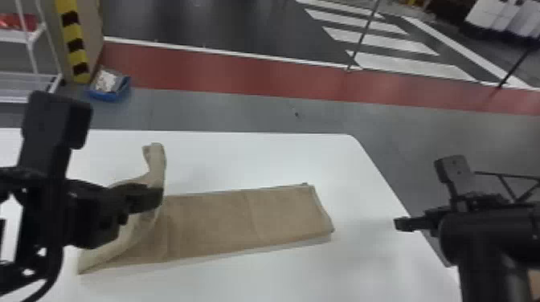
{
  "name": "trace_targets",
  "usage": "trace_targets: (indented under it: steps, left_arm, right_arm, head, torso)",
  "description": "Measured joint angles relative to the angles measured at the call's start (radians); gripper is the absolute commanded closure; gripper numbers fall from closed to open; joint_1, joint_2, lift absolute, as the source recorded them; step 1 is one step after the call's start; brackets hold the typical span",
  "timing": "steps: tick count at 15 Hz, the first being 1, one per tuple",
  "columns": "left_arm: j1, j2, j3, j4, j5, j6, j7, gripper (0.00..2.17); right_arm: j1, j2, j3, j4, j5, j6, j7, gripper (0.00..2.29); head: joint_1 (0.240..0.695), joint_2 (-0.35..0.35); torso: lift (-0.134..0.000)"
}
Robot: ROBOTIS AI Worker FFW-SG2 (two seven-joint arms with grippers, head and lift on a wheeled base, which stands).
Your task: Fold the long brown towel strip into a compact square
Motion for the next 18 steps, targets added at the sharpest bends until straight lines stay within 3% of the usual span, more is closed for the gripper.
trace_targets:
  steps: [4,7,8,9,10,15,18]
  left_arm:
    - [-0.013,-0.003,-0.133,0.099,-0.096,0.000,0.035,2.15]
    - [-0.029,-0.003,-0.172,0.166,-0.120,0.000,0.077,2.13]
    - [-0.032,-0.003,-0.178,0.176,-0.122,0.000,0.084,1.51]
    - [-0.034,-0.003,-0.185,0.181,-0.125,0.000,0.092,0.53]
    - [-0.033,-0.003,-0.197,0.182,-0.128,0.000,0.105,0.00]
    - [0.015,-0.003,-0.222,0.129,-0.114,0.000,0.116,0.04]
    - [0.051,-0.003,-0.215,0.079,-0.113,0.000,0.117,0.04]
  right_arm:
    - [0.001,-0.001,-0.010,0.000,-0.007,-0.004,0.000,0.08]
    - [0.014,0.001,-0.018,0.000,-0.016,-0.016,0.000,0.08]
    - [0.019,0.001,-0.026,0.000,-0.022,-0.023,0.000,0.08]
    - [0.023,0.001,-0.032,0.000,-0.026,-0.028,0.000,0.08]
    - [0.024,-0.001,-0.038,0.000,-0.034,-0.032,0.002,0.08]
    - [0.016,-0.006,-0.030,-0.052,-0.070,0.020,0.004,0.08]
    - [0.011,0.021,-0.019,-0.128,-0.136,0.138,0.004,0.08]
  head:
    - [0.695,-0.350]
    - [0.695,-0.350]
    - [0.695,-0.350]
    - [0.695,-0.350]
    - [0.695,-0.350]
    - [0.695,-0.350]
    - [0.695,-0.350]
  torso:
    - [-0.125]
    - [-0.125]
    - [-0.125]
    - [-0.125]
    - [-0.125]
    - [-0.125]
    - [-0.125]
